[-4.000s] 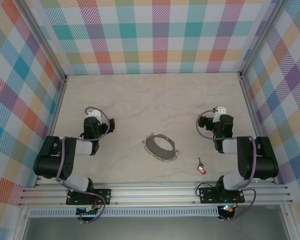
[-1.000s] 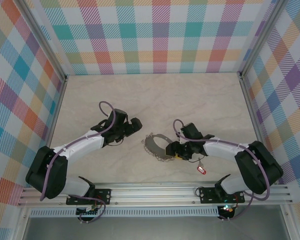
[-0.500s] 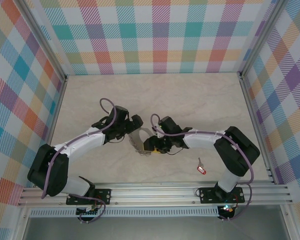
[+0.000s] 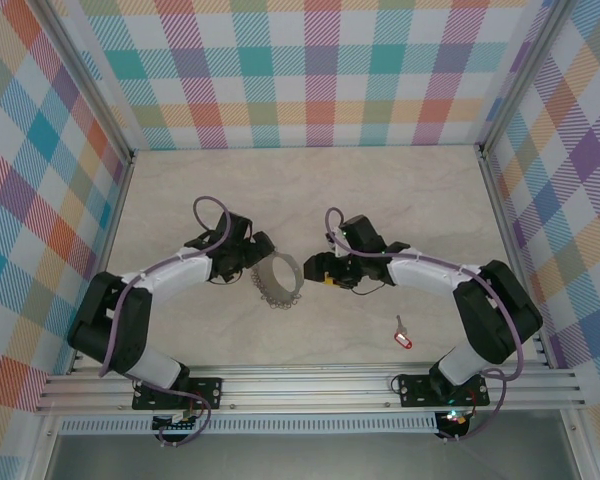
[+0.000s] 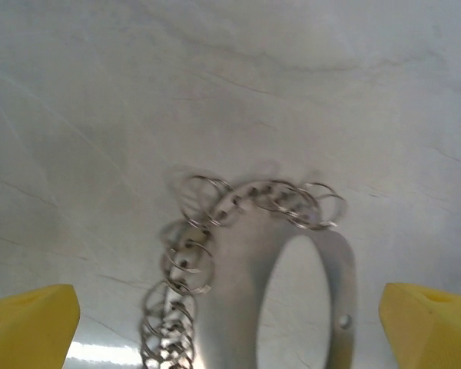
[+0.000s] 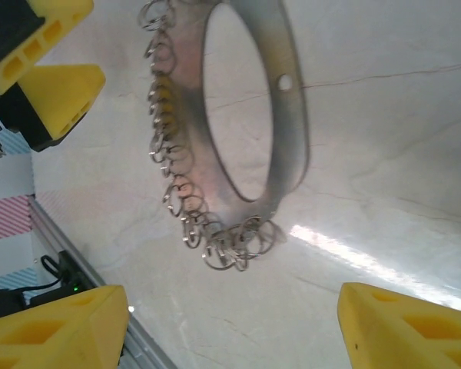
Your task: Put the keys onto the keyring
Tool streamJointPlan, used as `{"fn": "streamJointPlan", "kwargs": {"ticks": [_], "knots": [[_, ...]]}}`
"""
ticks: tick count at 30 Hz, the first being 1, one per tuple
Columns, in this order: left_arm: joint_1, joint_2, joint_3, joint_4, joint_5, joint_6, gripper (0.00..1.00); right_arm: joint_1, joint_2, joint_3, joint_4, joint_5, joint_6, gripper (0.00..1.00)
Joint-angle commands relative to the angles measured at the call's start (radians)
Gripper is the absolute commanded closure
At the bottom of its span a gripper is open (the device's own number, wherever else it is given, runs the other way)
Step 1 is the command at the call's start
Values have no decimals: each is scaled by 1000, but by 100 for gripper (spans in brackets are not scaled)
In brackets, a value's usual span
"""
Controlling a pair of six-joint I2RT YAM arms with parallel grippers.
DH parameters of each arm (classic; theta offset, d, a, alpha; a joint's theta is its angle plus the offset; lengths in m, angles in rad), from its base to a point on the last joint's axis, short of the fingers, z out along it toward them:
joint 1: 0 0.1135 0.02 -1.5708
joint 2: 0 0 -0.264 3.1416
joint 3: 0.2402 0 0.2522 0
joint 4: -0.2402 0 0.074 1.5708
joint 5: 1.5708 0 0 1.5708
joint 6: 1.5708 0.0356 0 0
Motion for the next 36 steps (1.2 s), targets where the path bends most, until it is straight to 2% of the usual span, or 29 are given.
{"fn": "streamJointPlan", "kwargs": {"ticks": [1, 6, 13, 23, 30, 36], "knots": [[15, 59, 18, 29, 4, 45, 0, -11, -15, 32, -80, 49, -64, 24], [16, 157, 75, 36, 35, 82, 0, -28, -46, 26, -95, 77, -93, 17], [2, 243, 129, 111, 114, 68, 0, -54, -57, -16, -79, 61, -77, 16], [-129, 347, 281, 84, 122, 60, 0, -90, -100, -79, -64, 38, -68, 16], [-204, 342, 337, 67, 119, 42, 0, -97, -136, -116, -62, 50, -63, 15], [-236, 253, 350, 55, 124, 43, 0, -102, -142, -142, -44, 57, -43, 15]]}}
